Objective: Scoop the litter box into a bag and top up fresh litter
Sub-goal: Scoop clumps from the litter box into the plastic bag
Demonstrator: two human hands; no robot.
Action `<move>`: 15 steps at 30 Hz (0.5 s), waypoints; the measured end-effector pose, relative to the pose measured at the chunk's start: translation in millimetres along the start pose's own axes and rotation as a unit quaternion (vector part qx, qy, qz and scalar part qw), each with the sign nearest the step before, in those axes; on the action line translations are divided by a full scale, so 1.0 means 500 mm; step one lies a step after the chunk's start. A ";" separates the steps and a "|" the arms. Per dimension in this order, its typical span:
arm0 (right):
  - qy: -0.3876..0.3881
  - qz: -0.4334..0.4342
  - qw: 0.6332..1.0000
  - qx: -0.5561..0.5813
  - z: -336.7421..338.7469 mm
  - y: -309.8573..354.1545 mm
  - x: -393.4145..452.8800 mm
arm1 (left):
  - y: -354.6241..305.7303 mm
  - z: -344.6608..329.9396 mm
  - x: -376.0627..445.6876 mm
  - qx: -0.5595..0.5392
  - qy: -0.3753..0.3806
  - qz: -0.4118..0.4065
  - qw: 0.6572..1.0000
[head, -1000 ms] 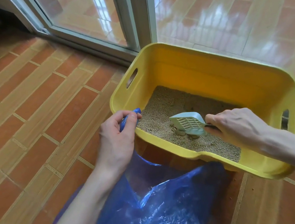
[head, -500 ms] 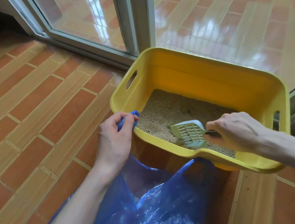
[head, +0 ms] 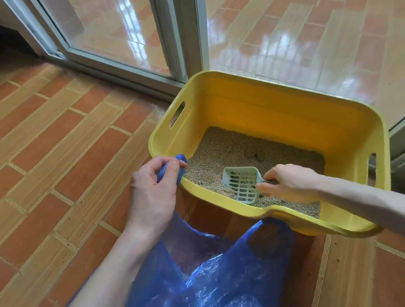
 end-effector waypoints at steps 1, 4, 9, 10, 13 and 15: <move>0.009 -0.004 1.000 -0.021 0.000 0.005 0.002 | 0.000 0.001 0.000 -0.002 -0.002 0.001 1.000; 0.008 -0.015 1.000 -0.018 -0.002 0.017 0.007 | -0.005 0.004 -0.001 0.000 -0.007 0.004 1.000; -0.008 -0.011 0.998 0.063 -0.022 0.043 0.018 | -0.006 0.010 0.003 0.015 -0.016 0.005 1.000; -0.001 -0.012 0.996 0.090 -0.022 0.047 0.017 | -0.007 0.011 0.003 0.013 -0.016 0.006 1.000; 0.011 -0.015 0.986 0.164 -0.021 0.044 0.017 | -0.007 0.011 0.003 0.015 -0.016 0.008 1.000; 0.010 -0.021 0.976 0.217 -0.021 0.037 0.017 | -0.009 0.011 0.001 0.015 -0.014 0.004 1.000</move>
Point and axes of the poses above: each hand's wrist, its own x-axis towards the middle knuckle, its own z-axis out of the back of the hand, y = z × x, the point moved 2 cm from there along x, towards the middle knuckle, and after that the axes turned 12 degrees about -x, right-handed, at the moved point
